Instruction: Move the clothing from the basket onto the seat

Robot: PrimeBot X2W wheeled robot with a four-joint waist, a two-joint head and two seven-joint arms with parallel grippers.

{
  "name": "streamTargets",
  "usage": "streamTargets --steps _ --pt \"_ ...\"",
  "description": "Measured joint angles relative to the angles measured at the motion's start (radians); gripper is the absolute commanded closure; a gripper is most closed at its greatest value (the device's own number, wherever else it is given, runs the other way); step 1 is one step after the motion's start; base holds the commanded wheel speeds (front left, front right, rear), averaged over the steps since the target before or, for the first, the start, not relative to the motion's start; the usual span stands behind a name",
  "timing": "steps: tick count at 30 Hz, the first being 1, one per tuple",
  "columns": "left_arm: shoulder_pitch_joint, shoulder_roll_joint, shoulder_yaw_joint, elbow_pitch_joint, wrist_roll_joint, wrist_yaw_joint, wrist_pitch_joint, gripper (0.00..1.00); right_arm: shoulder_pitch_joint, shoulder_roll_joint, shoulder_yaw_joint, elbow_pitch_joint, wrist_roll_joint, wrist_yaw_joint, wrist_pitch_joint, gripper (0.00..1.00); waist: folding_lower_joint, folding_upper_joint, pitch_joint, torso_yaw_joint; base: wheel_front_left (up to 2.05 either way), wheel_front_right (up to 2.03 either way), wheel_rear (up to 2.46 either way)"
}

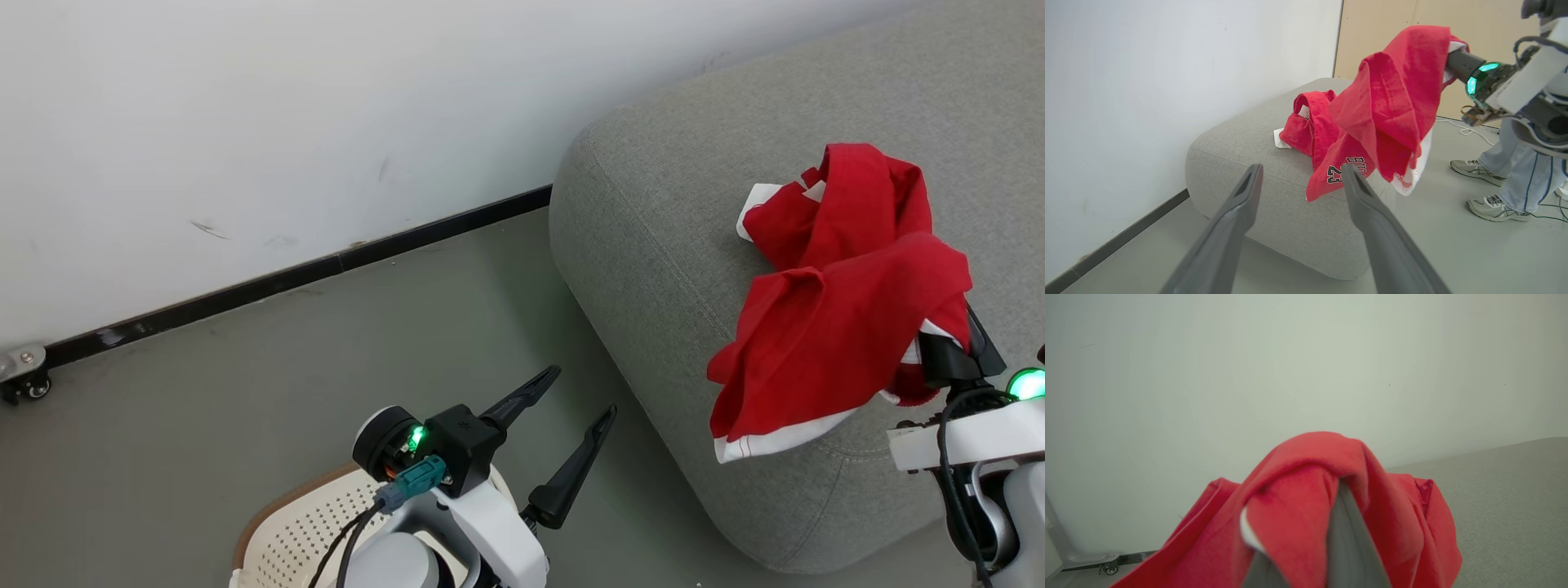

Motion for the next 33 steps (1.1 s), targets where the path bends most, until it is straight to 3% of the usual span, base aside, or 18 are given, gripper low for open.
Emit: streamTargets --steps 17,33 --pt "0.008 0.01 -0.004 -0.025 0.0 0.0 0.013 0.0 -0.086 -0.076 -0.053 0.009 -0.011 0.0 0.0 1.0 0.0 0.0 0.026 -0.002 0.0 0.0 0.0" --pt "0.008 0.041 -0.004 -0.063 0.002 0.006 0.058 0.0 -0.253 -0.178 -0.034 0.116 0.014 0.0 0.0 1.0 0.0 0.0 0.094 0.009 0.0 0.0 0.0"
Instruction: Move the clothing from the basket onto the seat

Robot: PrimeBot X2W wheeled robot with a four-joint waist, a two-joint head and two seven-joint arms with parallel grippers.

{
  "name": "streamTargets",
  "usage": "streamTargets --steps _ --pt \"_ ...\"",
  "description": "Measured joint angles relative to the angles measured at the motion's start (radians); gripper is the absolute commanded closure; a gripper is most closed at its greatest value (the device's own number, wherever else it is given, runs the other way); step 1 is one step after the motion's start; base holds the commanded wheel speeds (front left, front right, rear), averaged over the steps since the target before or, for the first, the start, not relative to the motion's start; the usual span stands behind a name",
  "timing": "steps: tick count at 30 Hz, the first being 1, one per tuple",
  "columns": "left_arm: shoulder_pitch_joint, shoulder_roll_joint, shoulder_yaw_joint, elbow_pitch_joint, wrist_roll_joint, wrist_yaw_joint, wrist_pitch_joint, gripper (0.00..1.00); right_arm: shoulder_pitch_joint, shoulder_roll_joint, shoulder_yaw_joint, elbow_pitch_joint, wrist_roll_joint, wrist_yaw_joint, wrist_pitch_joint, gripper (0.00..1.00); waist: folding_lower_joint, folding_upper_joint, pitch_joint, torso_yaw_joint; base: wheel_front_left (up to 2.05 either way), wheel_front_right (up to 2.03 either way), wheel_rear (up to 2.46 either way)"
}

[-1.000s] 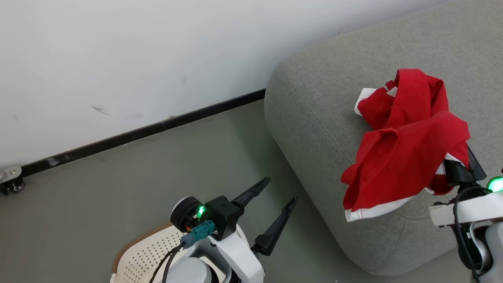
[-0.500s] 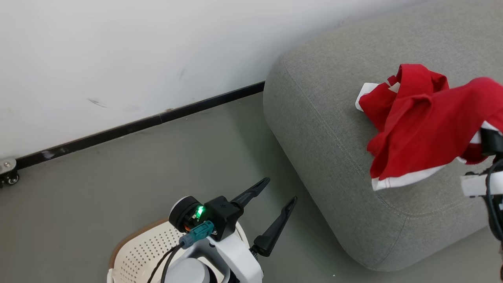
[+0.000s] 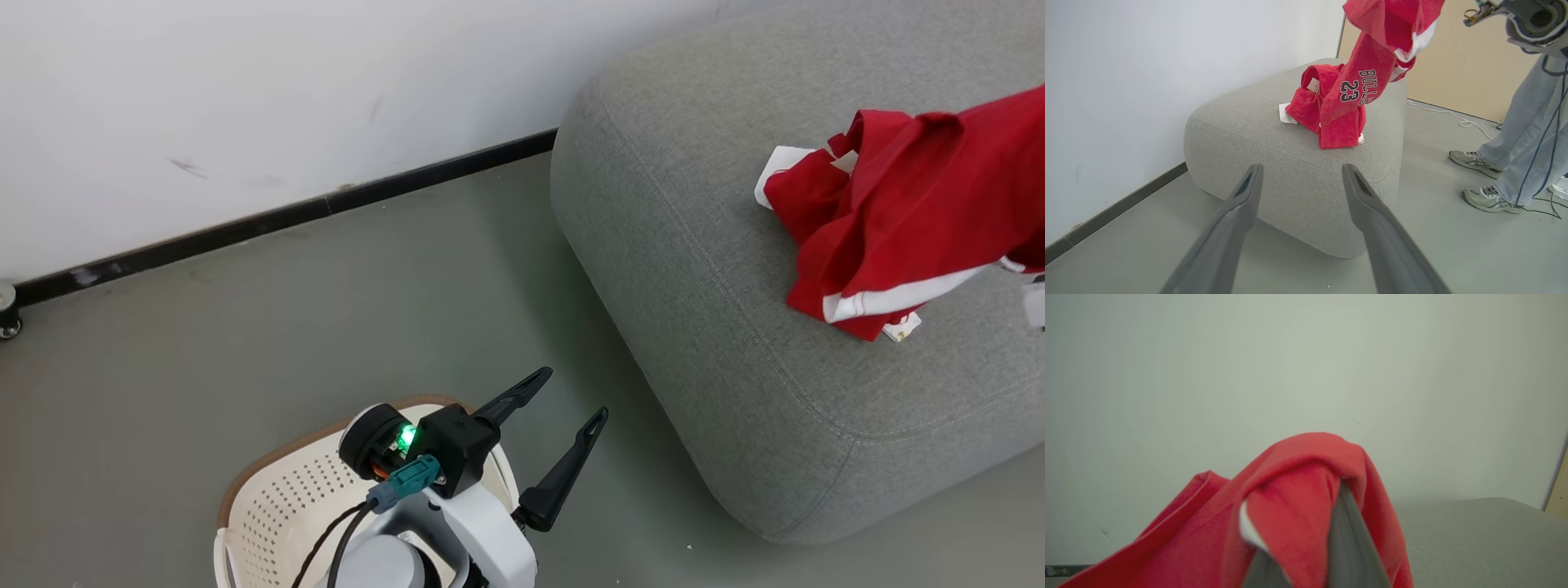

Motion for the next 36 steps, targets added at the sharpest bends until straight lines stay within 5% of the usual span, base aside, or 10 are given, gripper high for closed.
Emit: streamTargets --steps 22,36 --pt "-0.007 0.066 0.016 -0.09 0.024 0.017 0.054 0.0 -0.309 -0.189 -0.012 0.205 0.067 0.0 0.033 1.0 0.0 0.0 0.151 0.048 0.0 0.0 0.0" --pt "-0.037 0.1 0.025 -0.146 0.033 0.017 0.089 0.0 -0.431 -0.215 -0.107 0.308 0.0 0.0 0.023 1.0 0.0 0.0 0.249 0.072 0.0 0.0 0.0"
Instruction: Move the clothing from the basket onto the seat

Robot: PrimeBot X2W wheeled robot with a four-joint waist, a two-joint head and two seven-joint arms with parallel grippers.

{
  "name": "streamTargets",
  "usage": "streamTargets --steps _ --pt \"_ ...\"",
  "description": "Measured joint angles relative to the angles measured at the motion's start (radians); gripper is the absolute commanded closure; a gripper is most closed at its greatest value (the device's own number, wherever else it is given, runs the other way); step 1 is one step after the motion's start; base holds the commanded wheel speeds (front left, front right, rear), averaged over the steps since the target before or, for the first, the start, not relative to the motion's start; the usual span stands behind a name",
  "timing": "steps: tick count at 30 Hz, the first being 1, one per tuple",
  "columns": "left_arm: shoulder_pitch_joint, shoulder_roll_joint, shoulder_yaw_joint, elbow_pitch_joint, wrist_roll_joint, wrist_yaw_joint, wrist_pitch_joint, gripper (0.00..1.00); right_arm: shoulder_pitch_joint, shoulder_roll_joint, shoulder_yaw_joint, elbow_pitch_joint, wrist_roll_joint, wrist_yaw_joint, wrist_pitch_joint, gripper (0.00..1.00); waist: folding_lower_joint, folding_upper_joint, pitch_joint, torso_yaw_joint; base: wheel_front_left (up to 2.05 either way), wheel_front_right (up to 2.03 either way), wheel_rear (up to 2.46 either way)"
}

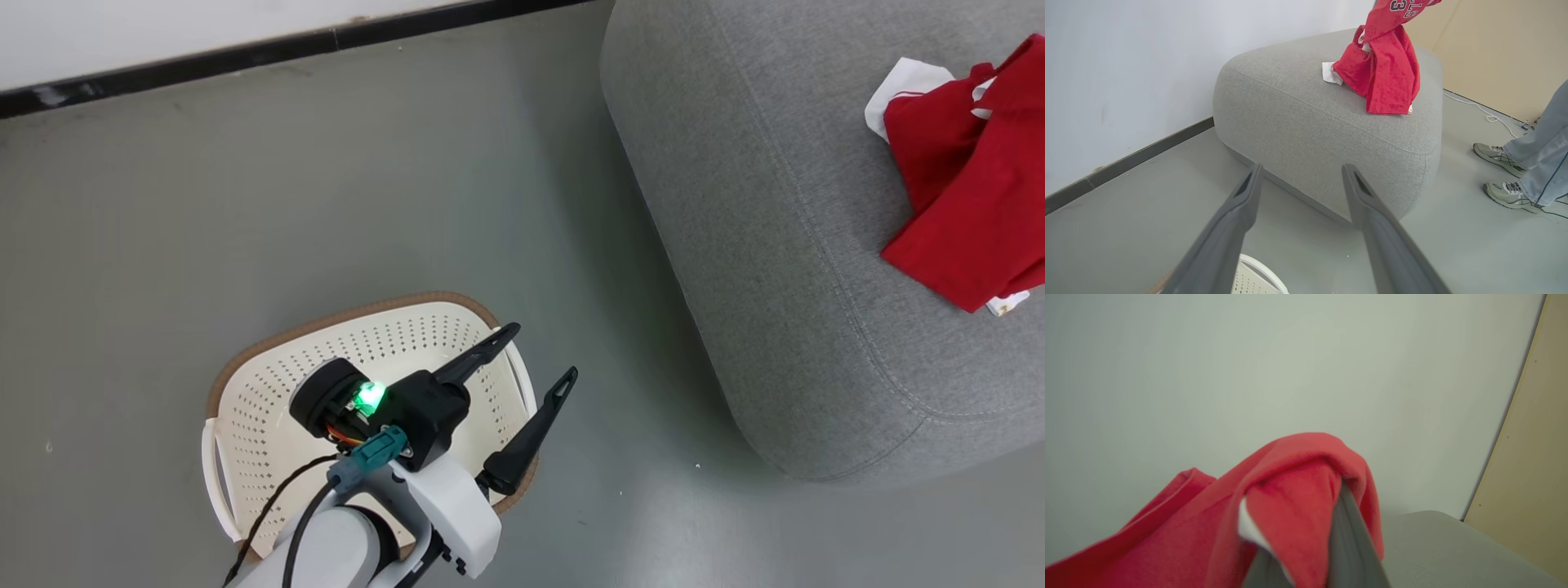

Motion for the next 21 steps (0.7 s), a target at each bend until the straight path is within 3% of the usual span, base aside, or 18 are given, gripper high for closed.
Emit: streamTargets --steps 8,21 --pt "-0.014 0.022 0.014 -0.031 0.003 0.007 0.022 0.0 0.002 0.068 -0.022 0.085 -0.051 0.0 0.0 1.0 0.0 0.0 0.06 0.015 0.0 0.0 0.0" --pt "-0.039 0.046 0.021 -0.072 0.02 0.009 0.044 0.0 -0.053 0.057 -0.143 0.169 -0.126 0.0 -0.019 1.0 0.0 0.0 0.143 0.026 0.0 0.0 0.0"
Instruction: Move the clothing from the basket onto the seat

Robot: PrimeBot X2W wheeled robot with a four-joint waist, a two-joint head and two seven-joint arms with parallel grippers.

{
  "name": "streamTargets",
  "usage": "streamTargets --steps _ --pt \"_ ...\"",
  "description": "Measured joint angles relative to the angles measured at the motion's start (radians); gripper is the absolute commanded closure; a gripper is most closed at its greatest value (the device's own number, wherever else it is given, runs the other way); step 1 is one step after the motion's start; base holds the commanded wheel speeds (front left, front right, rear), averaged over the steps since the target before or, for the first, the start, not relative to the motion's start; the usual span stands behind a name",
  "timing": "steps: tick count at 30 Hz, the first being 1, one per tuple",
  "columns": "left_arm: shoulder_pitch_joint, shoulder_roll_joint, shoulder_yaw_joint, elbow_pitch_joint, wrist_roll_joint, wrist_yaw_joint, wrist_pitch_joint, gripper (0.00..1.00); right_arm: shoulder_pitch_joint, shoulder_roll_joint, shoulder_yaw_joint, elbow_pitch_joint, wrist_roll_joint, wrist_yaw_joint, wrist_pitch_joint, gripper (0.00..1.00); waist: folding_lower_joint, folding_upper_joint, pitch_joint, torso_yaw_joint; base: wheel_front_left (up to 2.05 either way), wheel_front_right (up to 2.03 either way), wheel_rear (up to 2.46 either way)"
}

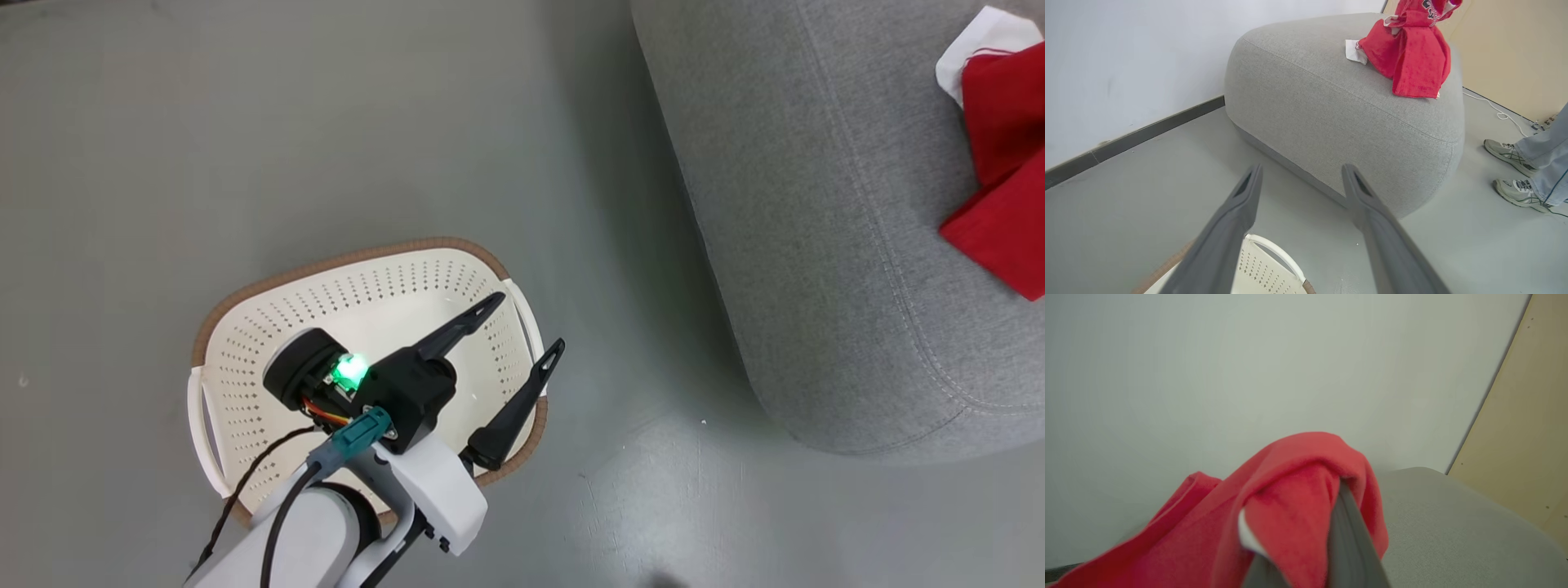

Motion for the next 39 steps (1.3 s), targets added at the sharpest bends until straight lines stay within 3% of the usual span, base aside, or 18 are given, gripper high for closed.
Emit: streamTargets --steps 12,28,29,30,31,33,34,35,36,39 --pt "-0.017 0.006 0.024 -0.018 -0.004 0.0 0.008 0.0 0.003 0.122 0.108 0.083 -0.012 0.0 0.053 1.0 0.0 0.0 0.054 -0.002 0.0 0.0 0.0" --pt "-0.022 0.002 0.029 -0.005 -0.024 0.0 -0.002 0.0 -0.041 0.116 0.137 0.245 0.04 0.0 0.305 1.0 0.0001 0.0 0.034 -0.017 0.0 0.0 0.0" --pt "-0.022 0.001 0.029 -0.005 -0.024 0.0 -0.002 0.0 -0.047 0.118 0.142 0.254 0.051 0.0 0.324 0.96 0.0 0.0 0.032 -0.017 0.0 0.0 0.0" --pt "-0.022 0.0 0.029 -0.005 -0.024 0.0 -0.002 0.0 -0.052 0.119 0.146 0.261 0.066 0.0 0.342 0.85 0.0 0.0 0.03 -0.018 0.0 0.0 0.0" --pt "-0.022 -0.001 0.029 -0.003 -0.028 0.0 -0.003 0.0 -0.057 0.12 0.152 0.263 0.072 0.0 0.356 0.66 0.0001 0.0 0.029 -0.018 0.0 0.0 0.0" --pt "-0.022 -0.002 0.029 0.002 -0.031 0.0 -0.004 0.0 -0.063 0.128 0.169 0.264 0.08 0.0 0.388 0.55 0.0 0.0 0.024 -0.02 0.0 0.0 0.0" --pt "-0.022 -0.002 0.029 0.002 -0.031 0.0 -0.007 0.0 -0.066 0.129 0.178 0.267 0.09 0.0 0.403 0.42 0.0 0.0 0.022 -0.02 0.0 0.0 0.0" --pt "-0.022 -0.002 0.03 0.003 -0.031 0.0 -0.012 0.0 -0.066 0.13 0.182 0.266 0.096 0.0 0.409 0.06 0.0 0.0 0.02 -0.021 0.0 0.0 0.0" --pt "-0.022 -0.002 0.03 0.004 -0.031 0.0 -0.012 0.0 -0.066 0.131 0.184 0.266 0.099 0.0 0.418 0.0 0.0 0.0 0.018 -0.021 0.0 0.0 0.0" --pt "-0.022 -0.001 0.03 0.005 -0.03 0.0 -0.017 0.0 -0.066 0.131 0.192 0.269 0.119 0.0 0.444 0.0 0.0001 0.0 0.01 -0.023 0.0 0.0 0.0"
